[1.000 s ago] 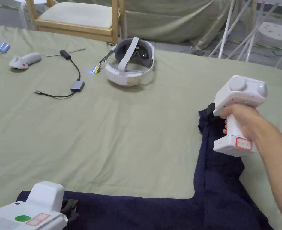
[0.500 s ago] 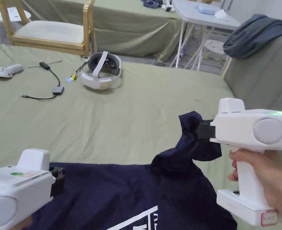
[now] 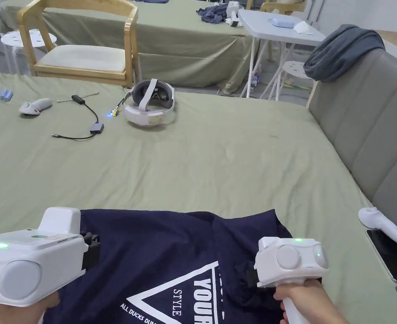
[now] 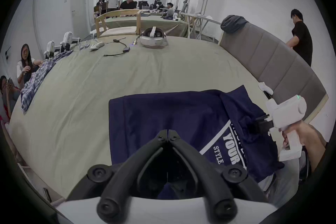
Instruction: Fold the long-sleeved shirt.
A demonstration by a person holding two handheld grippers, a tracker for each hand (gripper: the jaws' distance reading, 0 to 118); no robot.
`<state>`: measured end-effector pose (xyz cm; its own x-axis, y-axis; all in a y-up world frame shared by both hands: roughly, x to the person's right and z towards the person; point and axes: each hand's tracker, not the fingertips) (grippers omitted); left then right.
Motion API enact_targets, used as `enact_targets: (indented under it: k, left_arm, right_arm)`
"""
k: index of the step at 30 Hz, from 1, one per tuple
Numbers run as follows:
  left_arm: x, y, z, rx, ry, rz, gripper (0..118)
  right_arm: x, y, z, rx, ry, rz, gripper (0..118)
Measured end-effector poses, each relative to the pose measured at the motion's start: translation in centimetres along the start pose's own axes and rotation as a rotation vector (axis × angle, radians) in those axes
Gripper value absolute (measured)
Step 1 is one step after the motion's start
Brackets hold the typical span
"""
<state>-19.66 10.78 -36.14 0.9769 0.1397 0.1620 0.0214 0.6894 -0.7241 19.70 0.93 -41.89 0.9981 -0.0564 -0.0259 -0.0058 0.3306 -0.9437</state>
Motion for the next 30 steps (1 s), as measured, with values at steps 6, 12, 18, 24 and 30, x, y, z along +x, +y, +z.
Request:
enact_targets:
  k: [6,12,18,24,30]
  left_arm:
    - [-0.5,0.0,-1.0,-0.016,-0.004,0.037,3]
    - [-3.5,4.1,-7.4,-0.076,0.031,0.056,4]
    - [-9.7,8.4,-16.7,-0.197,0.078,0.222,100]
    - [-11.8,7.3,-23.3,-0.360,0.168,0.168,79]
    - [-7.8,9.7,-19.7,-0.293,0.059,0.046,8]
  right_arm:
    - [0.8,-0.1,8.0,0.256,0.008,0.050,108]
    - [3.3,-0.1,10.9,0.269,0.021,-0.056,1]
    - [3.2,0.4,11.4,0.269,0.038,-0.067,1]
    - [3.3,1.4,10.3,0.246,0.041,-0.065,1]
    - [5.8,7.4,8.3,0.225,0.004,-0.069,1]
